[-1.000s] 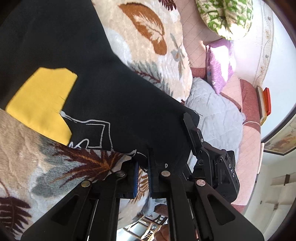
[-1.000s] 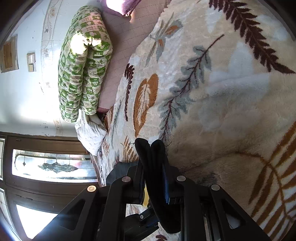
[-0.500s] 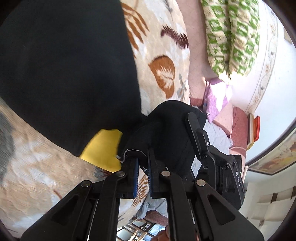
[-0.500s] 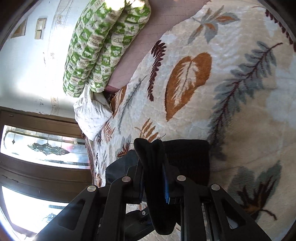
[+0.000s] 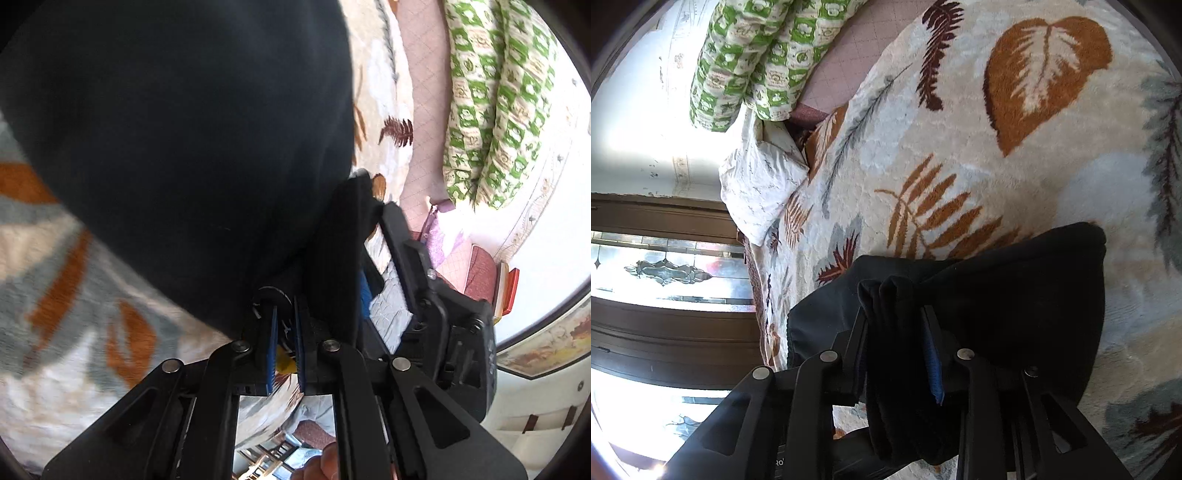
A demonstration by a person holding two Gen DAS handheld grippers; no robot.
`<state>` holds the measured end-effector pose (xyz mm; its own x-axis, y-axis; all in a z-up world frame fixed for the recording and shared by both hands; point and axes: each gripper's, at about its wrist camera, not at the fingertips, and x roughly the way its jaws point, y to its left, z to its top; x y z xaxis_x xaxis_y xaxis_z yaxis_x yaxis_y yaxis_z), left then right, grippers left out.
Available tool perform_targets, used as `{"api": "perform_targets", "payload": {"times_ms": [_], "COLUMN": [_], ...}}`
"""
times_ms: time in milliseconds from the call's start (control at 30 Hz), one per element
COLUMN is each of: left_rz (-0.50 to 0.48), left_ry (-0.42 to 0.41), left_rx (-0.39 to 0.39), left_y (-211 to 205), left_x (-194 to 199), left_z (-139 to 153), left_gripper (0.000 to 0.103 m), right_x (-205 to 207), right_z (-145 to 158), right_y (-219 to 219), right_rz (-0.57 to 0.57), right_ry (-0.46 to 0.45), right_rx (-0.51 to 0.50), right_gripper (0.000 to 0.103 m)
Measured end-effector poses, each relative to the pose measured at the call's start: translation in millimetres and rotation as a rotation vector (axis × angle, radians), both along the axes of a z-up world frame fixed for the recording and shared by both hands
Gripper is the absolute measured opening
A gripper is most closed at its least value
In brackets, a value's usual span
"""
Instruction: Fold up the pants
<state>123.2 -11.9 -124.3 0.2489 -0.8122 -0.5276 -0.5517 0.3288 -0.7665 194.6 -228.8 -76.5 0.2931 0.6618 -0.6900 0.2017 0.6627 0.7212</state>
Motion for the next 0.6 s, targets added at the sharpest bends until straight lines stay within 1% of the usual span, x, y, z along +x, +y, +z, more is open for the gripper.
{"api": "perform_targets", "payload": {"times_ms": [67, 133, 167, 233, 267, 300, 333, 367, 400, 433, 500, 567, 600], "left_rz": [0.008, -0.003, -0.014, -0.041, -0.059, -0.075, -0.091, -0.105, -0.119, -0.134, -0.177, -0.235, -0.259], "left_ry": [-0.004, -0.023, -0.027, -0.045, -0.057, -0.07, -0.084, -0.095, -0.111, -0.13, -0.168, -0.201, -0.218], "left_rx": [0.05, 0.071, 0.085, 0.093, 0.11, 0.124, 0.144, 0.166, 0.194, 0.219, 0.266, 0.343, 0.384], "left_y": [13, 24, 28, 37, 41, 43, 45, 45, 45, 43, 35, 28, 25], "left_x": [-5, -8, -9, -10, -11, -10, -9, -8, -6, -4, 5, 14, 18], "left_z": [6, 13, 16, 23, 28, 32, 37, 40, 46, 51, 62, 70, 74], "left_gripper": [0.008, 0.008, 0.008, 0.008, 0.013, 0.023, 0.03, 0.043, 0.05, 0.051, 0.054, 0.055, 0.058], "right_x": [-2, -4, -6, -12, -18, -26, -35, -44, -56, -71, -95, -114, -123], "right_z": [4, 13, 20, 38, 49, 58, 67, 74, 79, 82, 77, 62, 49], "right_y": [10, 15, 16, 15, 12, 7, -1, -7, -15, -26, -43, -57, -62], "right_rz": [0.025, 0.044, 0.044, 0.046, 0.043, 0.033, 0.013, -0.008, -0.038, -0.075, -0.152, -0.225, -0.259], "right_ry": [-0.007, -0.033, -0.053, -0.107, -0.14, -0.17, -0.199, -0.222, -0.246, -0.264, -0.265, -0.235, -0.206], "right_rx": [-0.033, -0.077, -0.091, -0.102, -0.095, -0.08, -0.058, -0.031, 0.005, 0.043, 0.11, 0.174, 0.205], "right_gripper": [0.037, 0.042, 0.045, 0.046, 0.046, 0.047, 0.05, 0.053, 0.06, 0.067, 0.072, 0.073, 0.073]}}
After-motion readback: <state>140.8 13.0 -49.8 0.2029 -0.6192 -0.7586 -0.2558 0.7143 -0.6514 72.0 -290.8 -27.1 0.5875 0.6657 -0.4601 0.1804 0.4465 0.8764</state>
